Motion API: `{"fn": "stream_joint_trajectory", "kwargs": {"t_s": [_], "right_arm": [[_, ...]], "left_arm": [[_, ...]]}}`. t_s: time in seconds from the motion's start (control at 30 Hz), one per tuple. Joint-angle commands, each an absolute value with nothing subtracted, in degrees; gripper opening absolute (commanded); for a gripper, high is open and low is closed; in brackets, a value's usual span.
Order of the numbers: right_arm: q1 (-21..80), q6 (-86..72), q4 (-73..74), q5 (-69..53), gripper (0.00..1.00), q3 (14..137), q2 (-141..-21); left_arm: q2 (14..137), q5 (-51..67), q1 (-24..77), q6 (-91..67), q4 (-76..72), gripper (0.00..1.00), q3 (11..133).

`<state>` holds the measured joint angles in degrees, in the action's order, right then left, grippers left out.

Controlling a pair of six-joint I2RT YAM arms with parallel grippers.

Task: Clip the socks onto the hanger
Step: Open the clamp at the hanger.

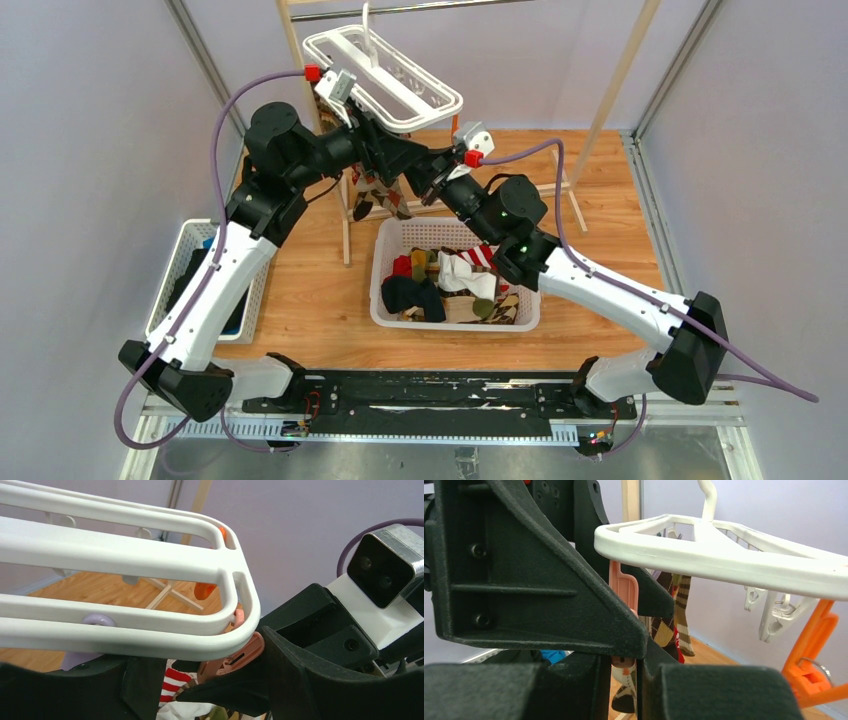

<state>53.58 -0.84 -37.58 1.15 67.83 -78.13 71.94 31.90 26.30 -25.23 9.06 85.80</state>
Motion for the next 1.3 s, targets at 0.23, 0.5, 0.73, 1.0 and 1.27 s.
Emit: {"fn": "stream_joint_trajectory", "kwargs": {"t_s": [0.23, 0.5, 0.73, 1.0, 1.27], "right_arm": [[55.99, -3.47, -35.03, -0.35, 0.23, 68.63, -77.12], [54.39, -4.51, -34.62, 4.91, 0.48, 63.23, -71.8], [52.21, -6.04, -31.09, 5.19, 0.53, 57.41, -65.05], [47.45, -11.39, -17.52, 6.88, 0.65, 51.96, -59.16], [43.85, -16.42, -4.17, 7.85, 0.68, 46.98, -63.67]], "left_arm": [[71.15, 28.12, 27.16, -19.24, 9.25, 0.23, 85.93], [70.16, 27.11, 27.07, -20.31, 11.03, 0.07, 86.36], [69.39, 26.31, 26.69, -23.43, 12.07, 0.0, 86.34], [69.48, 30.13, 24.36, -28.83, 11.63, 0.0, 86.35], [69.63, 35.21, 21.81, -31.54, 11.04, 0.0, 86.29]]}}
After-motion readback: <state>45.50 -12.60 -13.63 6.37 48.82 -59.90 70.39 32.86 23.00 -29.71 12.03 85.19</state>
